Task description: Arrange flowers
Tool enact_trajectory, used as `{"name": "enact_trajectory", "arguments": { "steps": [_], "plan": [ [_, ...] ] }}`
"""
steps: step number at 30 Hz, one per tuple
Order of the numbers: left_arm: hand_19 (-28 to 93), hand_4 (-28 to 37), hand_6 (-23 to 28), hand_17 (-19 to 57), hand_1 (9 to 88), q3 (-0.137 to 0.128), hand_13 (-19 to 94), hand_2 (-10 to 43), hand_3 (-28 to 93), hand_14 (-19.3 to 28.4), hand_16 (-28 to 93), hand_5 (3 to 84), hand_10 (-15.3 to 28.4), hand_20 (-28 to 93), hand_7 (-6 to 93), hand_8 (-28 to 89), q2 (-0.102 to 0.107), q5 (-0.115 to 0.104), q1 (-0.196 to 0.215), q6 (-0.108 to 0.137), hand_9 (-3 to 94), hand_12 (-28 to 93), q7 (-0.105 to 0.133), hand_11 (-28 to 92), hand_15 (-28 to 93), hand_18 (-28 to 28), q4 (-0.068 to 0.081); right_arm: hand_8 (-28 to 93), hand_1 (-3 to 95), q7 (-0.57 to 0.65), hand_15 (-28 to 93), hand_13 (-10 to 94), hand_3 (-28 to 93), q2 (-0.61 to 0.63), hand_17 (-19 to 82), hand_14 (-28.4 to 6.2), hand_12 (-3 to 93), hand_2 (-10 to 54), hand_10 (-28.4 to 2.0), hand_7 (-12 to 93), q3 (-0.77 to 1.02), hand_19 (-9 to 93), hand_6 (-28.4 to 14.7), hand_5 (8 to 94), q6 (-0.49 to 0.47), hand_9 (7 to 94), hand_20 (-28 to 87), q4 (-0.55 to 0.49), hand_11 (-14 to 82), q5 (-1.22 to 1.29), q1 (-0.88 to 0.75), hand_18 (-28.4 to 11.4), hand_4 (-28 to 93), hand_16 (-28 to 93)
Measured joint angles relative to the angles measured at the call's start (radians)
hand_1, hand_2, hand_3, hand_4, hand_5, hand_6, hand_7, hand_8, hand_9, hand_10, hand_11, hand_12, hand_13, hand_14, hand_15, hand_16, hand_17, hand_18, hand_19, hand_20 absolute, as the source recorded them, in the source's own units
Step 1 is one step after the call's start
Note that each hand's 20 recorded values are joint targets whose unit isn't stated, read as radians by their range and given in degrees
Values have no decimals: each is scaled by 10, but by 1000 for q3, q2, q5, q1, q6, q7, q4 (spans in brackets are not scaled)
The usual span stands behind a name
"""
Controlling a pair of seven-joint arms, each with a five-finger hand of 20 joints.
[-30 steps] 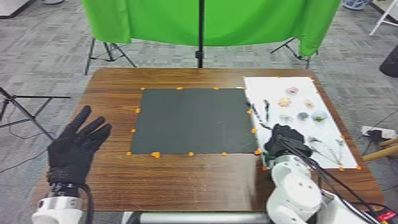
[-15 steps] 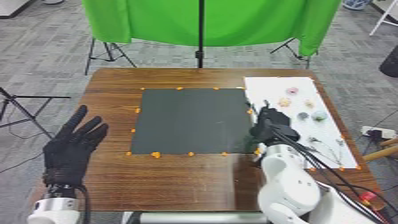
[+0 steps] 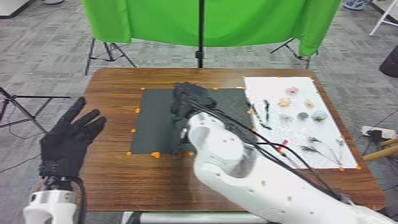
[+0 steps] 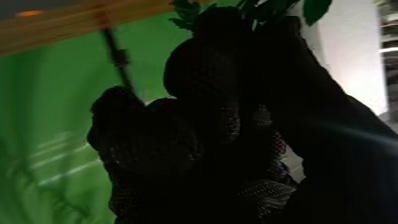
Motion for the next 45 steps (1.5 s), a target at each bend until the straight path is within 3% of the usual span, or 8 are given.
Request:
{"name": "enact_trajectory", "arguments": {
  "steps": [6, 13, 20, 24, 27, 29, 40, 45],
  "plan": [
    [538, -283, 69, -90, 211, 0, 237, 58, 809, 284, -116, 346, 207, -54, 92, -93, 3, 4, -41, 0, 346, 98, -15, 210, 495, 284, 4, 144, 543, -10, 721, 865, 724, -103, 490, -73, 236, -95, -124, 260, -89, 932, -43, 898, -20, 876, 346, 125, 524, 54, 54, -228, -265, 224],
    [538, -283, 69, -90, 212, 35, 236, 58, 812, 284, -116, 345, 207, -54, 91, -93, 36, 3, -98, -2, 346, 98, 9, 210, 495, 284, 32, 128, 535, 45, 730, 863, 711, -131, 492, -70, 234, -95, -121, 279, -224, 932, -36, 887, -55, 869, 350, 205, 544, 185, 139, -226, -263, 223],
    [538, -283, 69, -90, 215, 36, 236, 58, 814, 284, -116, 345, 207, -54, 92, -93, 36, 7, -126, -15, 345, 98, 10, 208, 495, 284, 38, 98, 517, 106, 739, 853, 685, -135, 487, -74, 235, -95, -121, 286, -227, 932, -33, 880, -69, 855, 358, 229, 559, 205, 166, -227, -274, 228],
    [537, -283, 68, -90, 214, 36, 236, 58, 815, 284, -116, 345, 207, -55, 92, -93, 35, 10, -130, -21, 345, 98, 12, 208, 494, 284, 43, 69, 464, 106, 741, 835, 658, -135, 471, -76, 233, -95, -126, 275, -214, 932, -25, 858, -140, 835, 330, 231, 563, 208, 167, -232, -281, 229],
    [537, -283, 69, -90, 215, 37, 236, 58, 815, 284, -116, 345, 207, -54, 92, -93, 32, 13, -139, -25, 345, 98, 10, 209, 494, 284, 49, -51, 420, 105, 743, 830, 667, -138, 466, -78, 231, -95, -127, 284, -195, 932, -15, 856, -208, 831, 323, 234, 565, 217, 165, -234, -282, 228],
    [538, -283, 69, -91, 215, 37, 236, 59, 815, 284, -116, 345, 207, -54, 92, -93, 29, 16, -146, -28, 345, 99, 6, 209, 494, 284, 51, -121, 404, 103, 745, 825, 659, -139, 461, -82, 232, -95, -131, 288, -188, 932, -14, 858, -219, 829, 320, 236, 565, 221, 164, -237, -283, 227],
    [537, -283, 69, -91, 216, 24, 236, 60, 811, 284, -115, 345, 208, -54, 91, -93, 8, 28, -141, -38, 345, 98, -11, 210, 494, 284, 46, -118, 332, 107, 731, 860, 630, -130, 489, -84, 223, -95, -133, 242, -188, 932, -22, 895, -150, 867, 330, 211, 546, 223, 156, -250, -269, 215],
    [538, -283, 69, -91, 214, -34, 236, 60, 810, 284, -115, 345, 207, -53, 91, -93, -47, 49, -92, -40, 344, 98, -86, 211, 494, 284, 20, -116, 311, 110, 733, 863, 638, -120, 492, -87, 227, -82, -135, 237, -133, 932, -23, 906, -138, 874, 347, 148, 544, 164, 107, -254, -261, 220]
  ]
}}
